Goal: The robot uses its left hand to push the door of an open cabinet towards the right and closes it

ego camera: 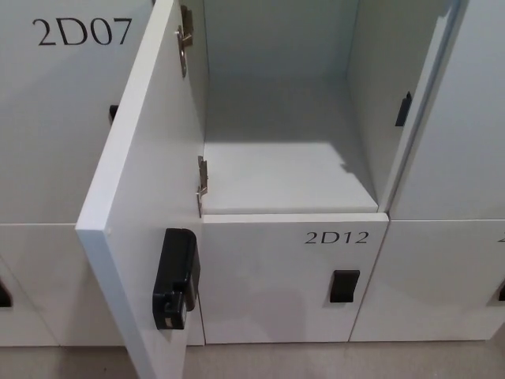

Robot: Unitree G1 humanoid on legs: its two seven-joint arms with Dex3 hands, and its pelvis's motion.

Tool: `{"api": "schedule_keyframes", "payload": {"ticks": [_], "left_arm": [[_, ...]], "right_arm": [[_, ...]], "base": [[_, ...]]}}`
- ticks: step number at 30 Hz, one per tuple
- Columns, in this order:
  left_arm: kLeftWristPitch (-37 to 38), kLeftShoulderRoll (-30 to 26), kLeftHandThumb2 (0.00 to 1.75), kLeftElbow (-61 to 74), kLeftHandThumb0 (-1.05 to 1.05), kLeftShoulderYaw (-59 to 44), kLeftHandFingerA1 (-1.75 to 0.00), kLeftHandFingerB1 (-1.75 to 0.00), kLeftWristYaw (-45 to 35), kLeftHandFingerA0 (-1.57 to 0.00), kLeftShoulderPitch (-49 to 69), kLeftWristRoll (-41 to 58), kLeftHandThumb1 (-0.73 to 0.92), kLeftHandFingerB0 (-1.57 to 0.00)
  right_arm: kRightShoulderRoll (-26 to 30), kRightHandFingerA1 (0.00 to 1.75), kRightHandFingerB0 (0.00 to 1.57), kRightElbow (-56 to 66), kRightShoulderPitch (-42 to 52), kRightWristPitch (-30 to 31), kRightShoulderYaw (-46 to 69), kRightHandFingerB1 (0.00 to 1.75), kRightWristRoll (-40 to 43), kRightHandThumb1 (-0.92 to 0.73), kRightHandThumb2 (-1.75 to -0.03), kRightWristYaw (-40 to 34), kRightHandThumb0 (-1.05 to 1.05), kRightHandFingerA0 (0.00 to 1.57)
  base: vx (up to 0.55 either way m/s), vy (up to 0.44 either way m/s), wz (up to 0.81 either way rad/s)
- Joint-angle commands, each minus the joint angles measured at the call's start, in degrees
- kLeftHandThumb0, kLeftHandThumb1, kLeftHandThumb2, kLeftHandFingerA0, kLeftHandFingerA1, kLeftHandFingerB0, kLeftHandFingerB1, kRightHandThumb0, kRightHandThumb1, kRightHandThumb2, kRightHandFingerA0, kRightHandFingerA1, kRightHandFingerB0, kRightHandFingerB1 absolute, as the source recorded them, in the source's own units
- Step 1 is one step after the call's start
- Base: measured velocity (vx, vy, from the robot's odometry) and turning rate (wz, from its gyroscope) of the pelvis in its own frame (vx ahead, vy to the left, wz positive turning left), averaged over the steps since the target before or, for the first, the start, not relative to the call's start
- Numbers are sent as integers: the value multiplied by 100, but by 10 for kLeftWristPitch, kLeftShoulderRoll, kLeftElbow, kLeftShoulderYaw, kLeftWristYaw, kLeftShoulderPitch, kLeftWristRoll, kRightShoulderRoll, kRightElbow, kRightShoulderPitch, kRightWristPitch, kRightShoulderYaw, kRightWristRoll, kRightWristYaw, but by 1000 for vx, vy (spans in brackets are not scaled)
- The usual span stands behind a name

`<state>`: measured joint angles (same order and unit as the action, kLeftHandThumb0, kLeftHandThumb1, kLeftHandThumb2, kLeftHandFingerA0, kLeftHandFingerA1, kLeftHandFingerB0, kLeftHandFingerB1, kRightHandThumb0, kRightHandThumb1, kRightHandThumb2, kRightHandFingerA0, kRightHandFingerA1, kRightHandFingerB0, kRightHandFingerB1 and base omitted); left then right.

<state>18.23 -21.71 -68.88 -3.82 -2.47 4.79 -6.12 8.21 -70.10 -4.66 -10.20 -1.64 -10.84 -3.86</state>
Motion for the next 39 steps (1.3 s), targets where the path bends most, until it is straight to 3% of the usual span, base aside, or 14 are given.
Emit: {"api": "schedule_keyframes", "payload": {"ticks": [1,2,3,5,7,8,13,14,16,22,23,28,31,39], "left_arm": [[81,-24,108,-27,-37,-29,-50,-50,-16,0,-9,21,46,0],[83,-24,108,-28,-37,-30,-50,-50,-15,0,-9,20,46,0],[85,-24,73,-28,-82,-30,-36,-23,-9,-20,-9,16,92,-9],[81,-26,74,-36,-82,-39,-34,-23,-7,-18,-20,20,91,-9],[82,-31,72,-39,-84,-53,-35,-23,-22,-18,-22,32,92,-11],[83,-38,112,-39,-73,-65,-47,-35,-37,-9,-22,43,71,-1],[57,-65,115,-41,-84,-112,-42,-32,-58,-4,-39,72,79,-3],[58,-75,116,-40,-85,-117,-44,-29,-63,-4,-37,73,80,-3],[54,-94,76,-39,-81,-128,-30,-24,-79,-10,-38,77,92,-10],[27,-124,75,-48,-80,-149,-28,-22,-95,-8,-63,81,92,-8],[-3,-171,112,-45,-35,-124,-49,-49,-70,0,-143,47,53,0],[-26,-204,108,-45,-67,-89,-43,-34,-59,-5,-244,18,79,0],[-57,-208,116,-37,-30,-37,-48,-46,-41,0,-351,-28,66,0],[-111,-103,67,-33,-76,113,-30,-28,-26,-28,-560,-137,89,-23]], "right_arm": [[1,51,23,-29,-12,-52,-1,45,-7,-67,-98,-36,-57,32],[1,51,23,-30,-12,-53,-1,45,-6,-67,-98,-36,-57,32],[1,35,32,-32,-13,-54,-1,32,-6,-83,-65,-37,-50,35],[-1,50,24,-35,-18,-56,-2,45,-7,-68,-97,-41,-58,31],[-4,35,32,-36,-18,-58,-1,33,-4,-83,-65,-42,-51,34],[-5,35,32,-37,-17,-60,3,33,0,-83,-65,-41,-50,35],[-9,35,31,-39,-26,-65,4,33,1,-84,-65,-39,-49,34],[-10,50,25,-40,-26,-64,4,46,1,-68,-97,-43,-58,32],[-13,52,29,-42,-27,-61,6,48,1,-67,-97,-56,-57,36],[-16,55,27,-48,-32,-51,6,48,-3,-66,-100,-82,-54,38],[-17,40,43,-49,-43,-17,8,36,-3,-76,-63,-109,-47,51],[-16,40,43,-59,-59,43,-8,36,-22,-73,-62,-136,-43,50],[-15,42,50,-64,-67,64,1,39,-8,-71,-61,-122,-39,55],[-26,40,50,-62,-62,63,-8,38,-13,-71,-61,-126,-44,55]], "base": [[0,0,0],[0,0,0],[0,0,0],[0,0,0],[0,0,0],[0,0,0],[0,0,0],[0,0,0],[0,0,0],[0,0,0],[0,0,0],[1,0,4],[0,0,0],[0,0,0]]}}
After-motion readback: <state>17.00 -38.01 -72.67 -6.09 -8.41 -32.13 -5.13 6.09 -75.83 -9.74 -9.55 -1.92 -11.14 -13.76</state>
